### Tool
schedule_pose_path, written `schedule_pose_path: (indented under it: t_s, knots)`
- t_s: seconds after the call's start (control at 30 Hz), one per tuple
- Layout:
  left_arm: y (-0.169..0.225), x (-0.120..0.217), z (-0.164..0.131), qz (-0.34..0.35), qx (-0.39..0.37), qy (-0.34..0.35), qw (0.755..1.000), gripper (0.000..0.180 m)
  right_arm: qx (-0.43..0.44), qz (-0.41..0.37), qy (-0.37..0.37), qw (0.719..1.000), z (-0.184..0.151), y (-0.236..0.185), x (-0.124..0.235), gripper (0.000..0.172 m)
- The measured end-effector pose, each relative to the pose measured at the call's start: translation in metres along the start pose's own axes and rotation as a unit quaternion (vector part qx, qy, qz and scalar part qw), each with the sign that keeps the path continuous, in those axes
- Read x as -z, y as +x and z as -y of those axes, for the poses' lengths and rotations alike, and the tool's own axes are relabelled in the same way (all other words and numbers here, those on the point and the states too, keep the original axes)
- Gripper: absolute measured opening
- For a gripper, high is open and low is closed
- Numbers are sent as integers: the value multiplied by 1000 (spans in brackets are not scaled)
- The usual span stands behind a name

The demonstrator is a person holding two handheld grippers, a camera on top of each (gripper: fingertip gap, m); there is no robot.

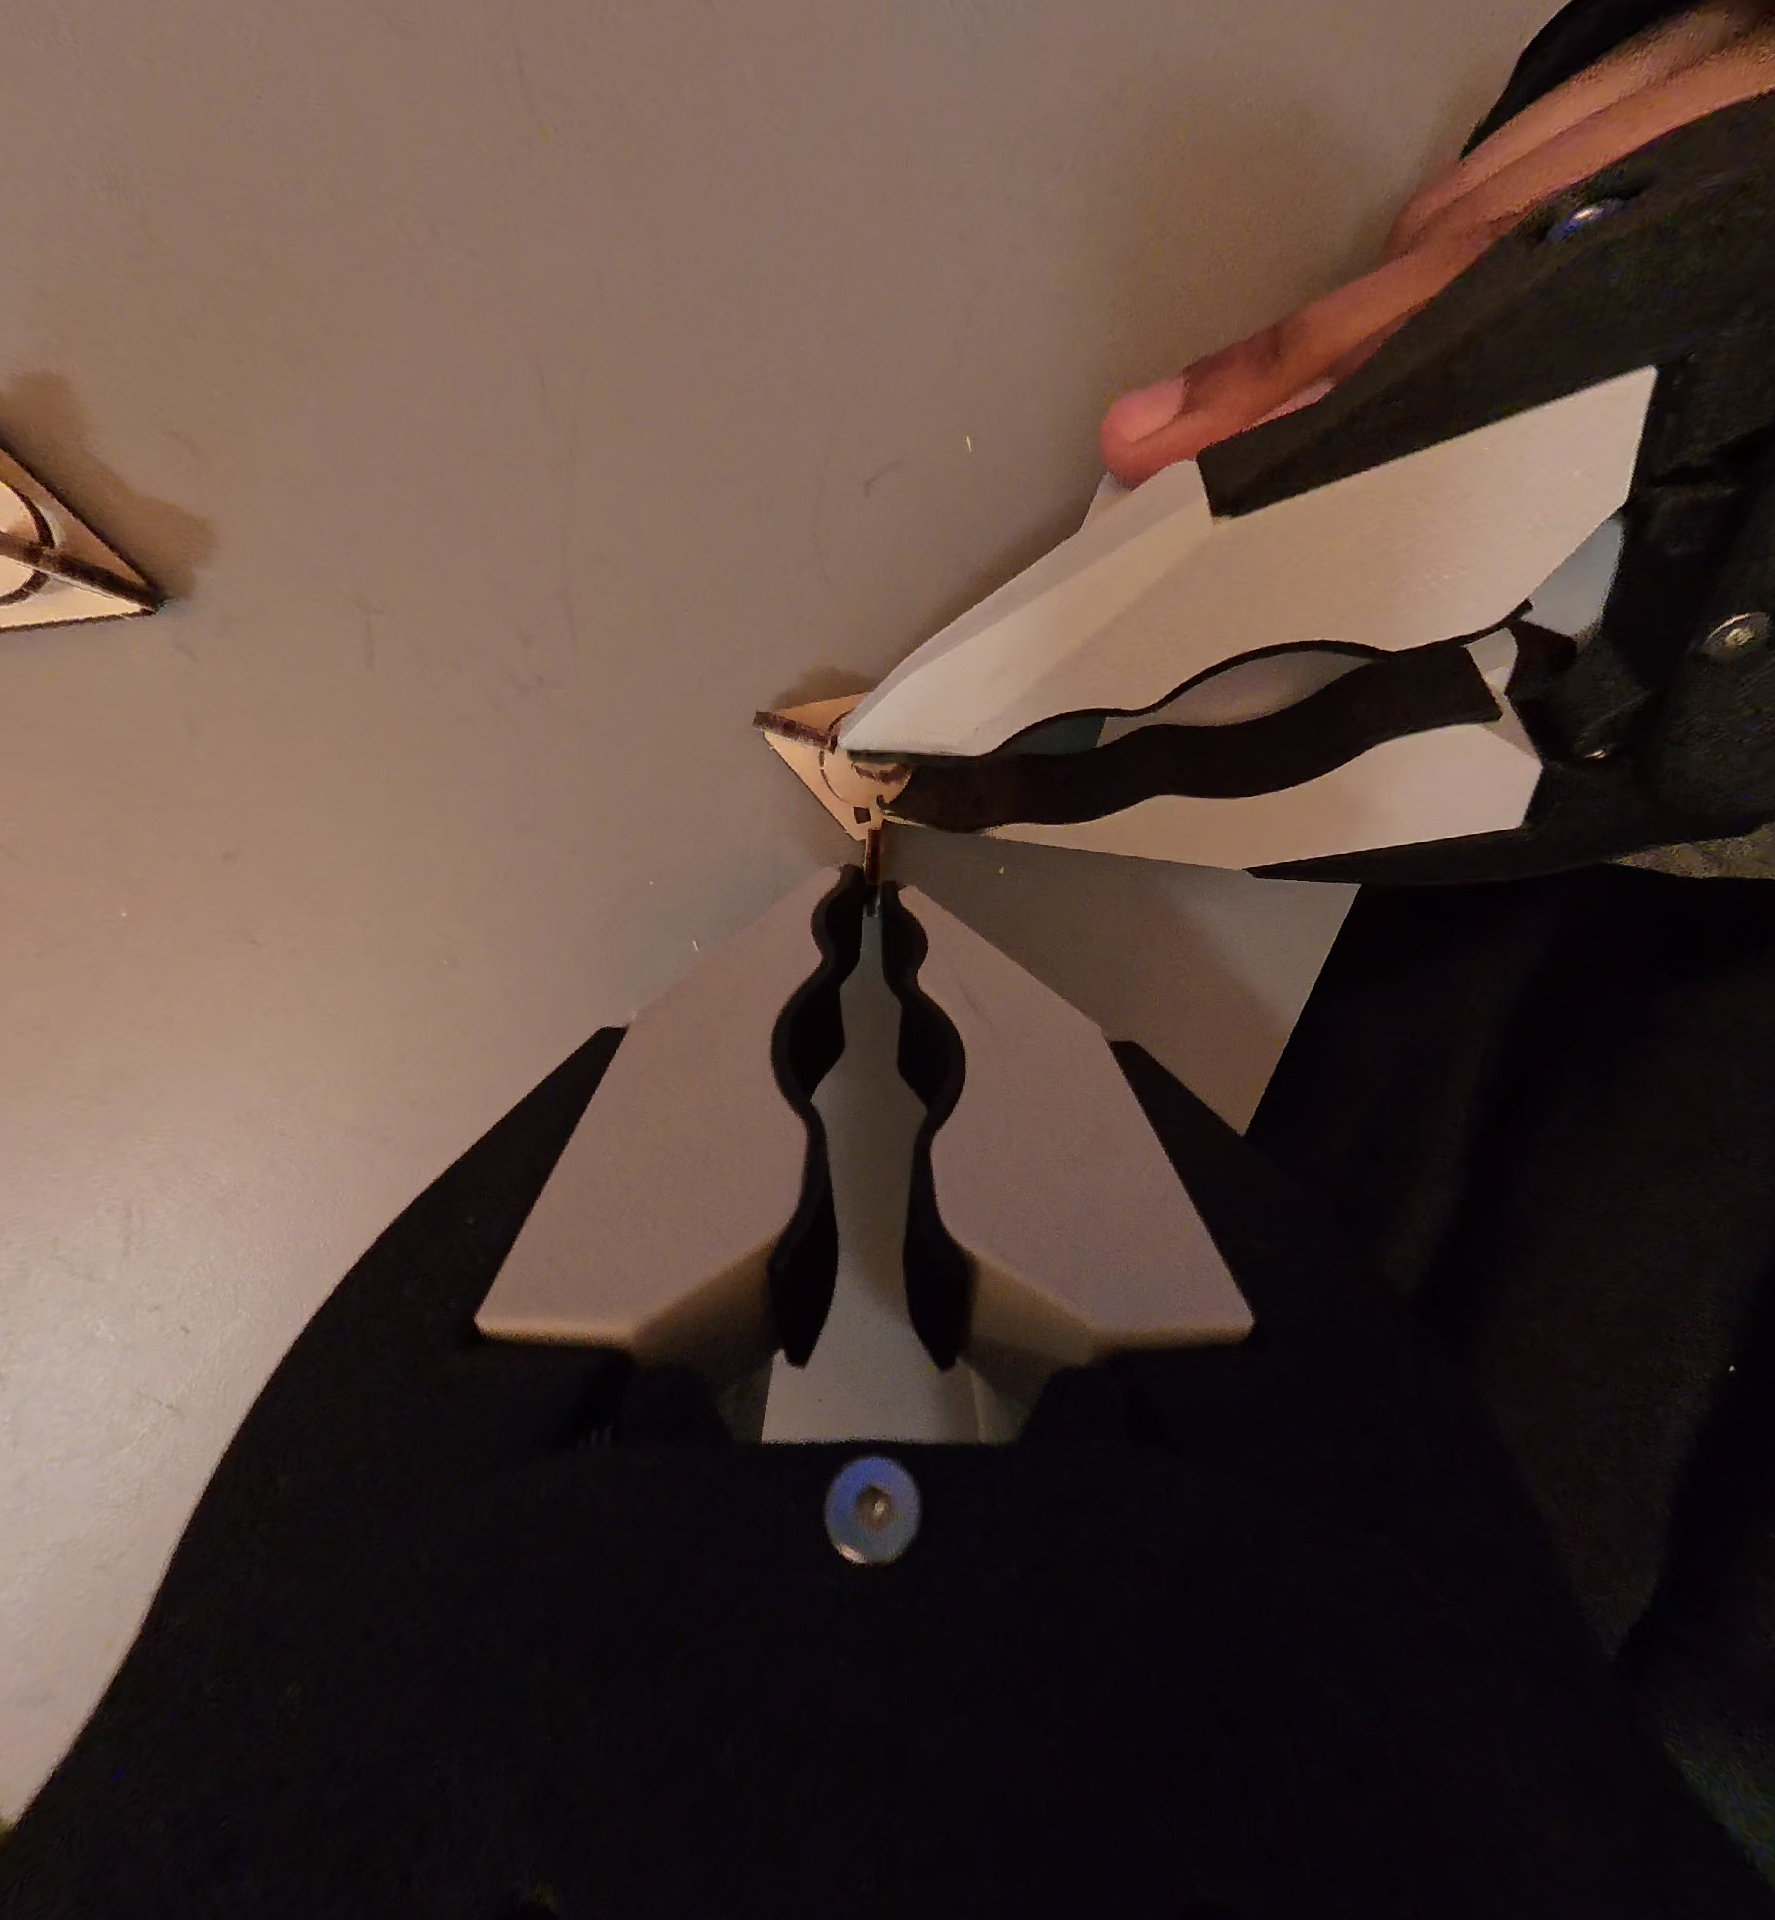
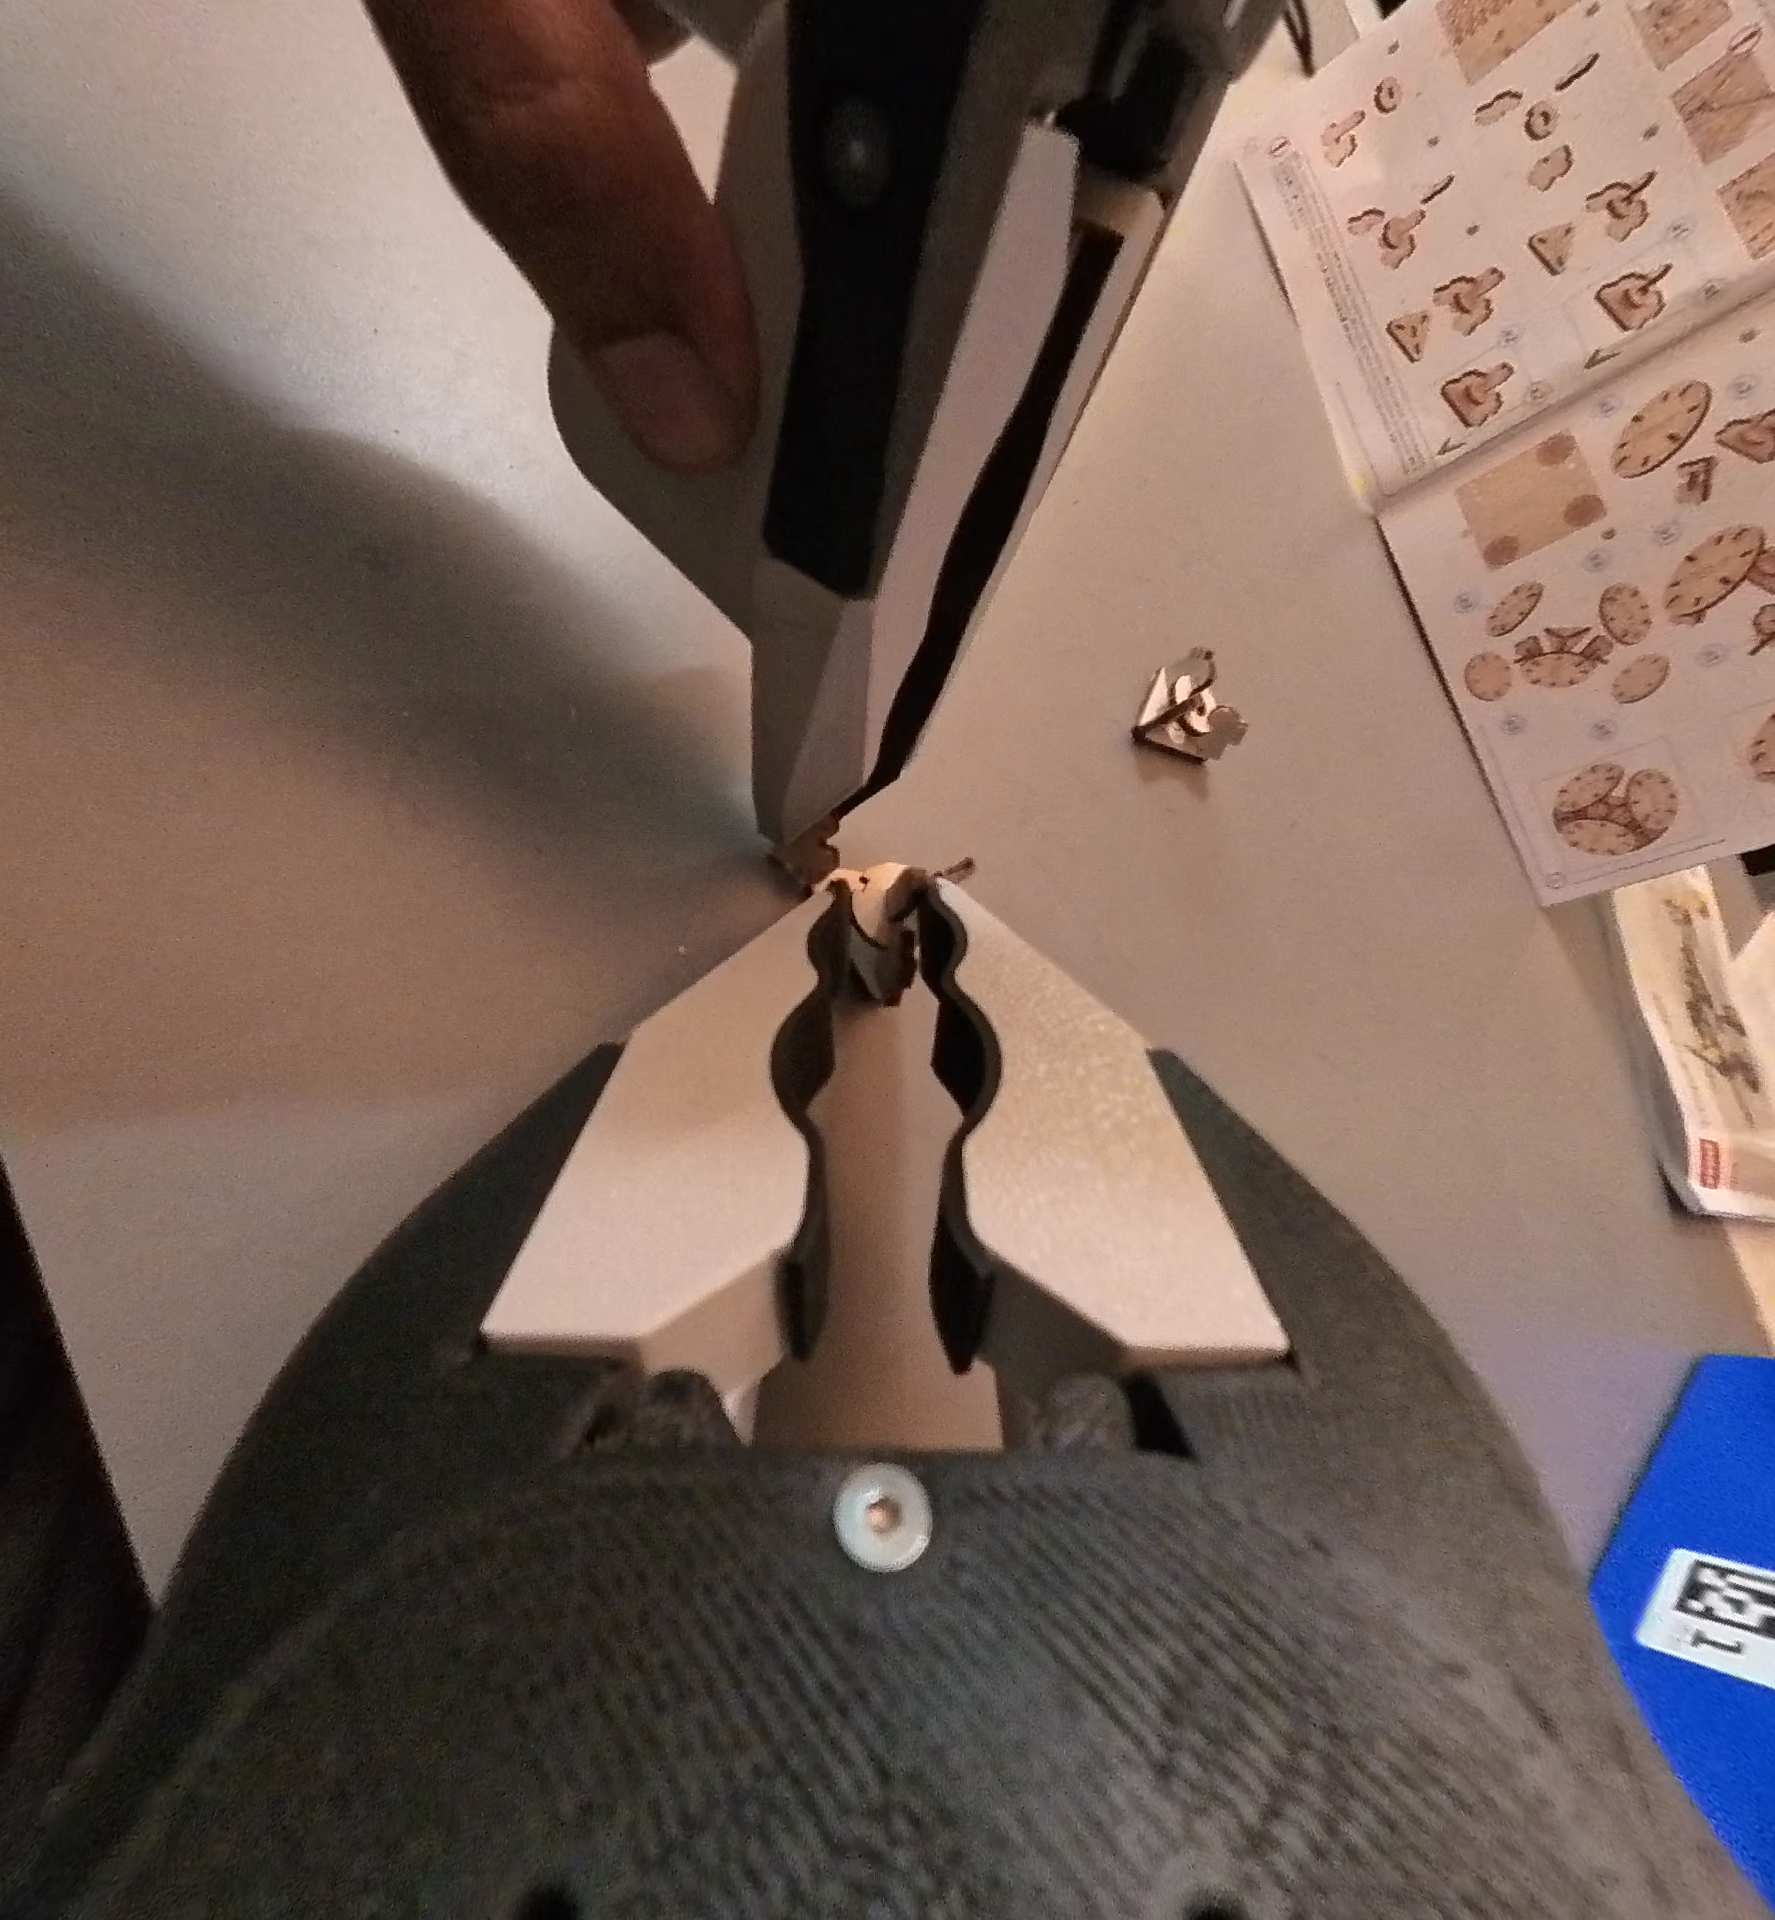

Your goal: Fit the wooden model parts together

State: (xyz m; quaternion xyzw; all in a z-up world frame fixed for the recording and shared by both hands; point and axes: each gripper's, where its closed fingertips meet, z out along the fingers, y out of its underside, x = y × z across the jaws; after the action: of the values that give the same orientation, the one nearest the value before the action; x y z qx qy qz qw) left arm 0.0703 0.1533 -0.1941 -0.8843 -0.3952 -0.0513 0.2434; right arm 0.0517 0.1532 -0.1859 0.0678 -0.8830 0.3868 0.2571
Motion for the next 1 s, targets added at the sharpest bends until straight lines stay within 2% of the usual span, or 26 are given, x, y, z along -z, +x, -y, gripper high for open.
schedule_pose_path:
  t_s: [0.43, 0.5, 0.63, 0.8, 1.0]
  knots:
    - [-2, 1, 1, 6, -4, 2, 1000, 0, -88, 37, 15, 995, -1, 2, -1, 11]
    - [-2, 1, 0, 6, -2, 1, 1000, 0, -83, 39, 25, 996, 3, 1, 0, 9]
    - [-2, 1, 0, 3, -1, 2, 1000, 0, -54, 37, 17, 998, 2, -3, 0, 21]
    - [0, 1, 2, 1, -4, 4, 1000, 0, 4, 2, -5, 1000, -4, 0, 0, 17]
    - [1, 1, 4, 4, -4, 5, 1000, 0, 15, -8, -4, 1000, -3, 1, 0, 12]
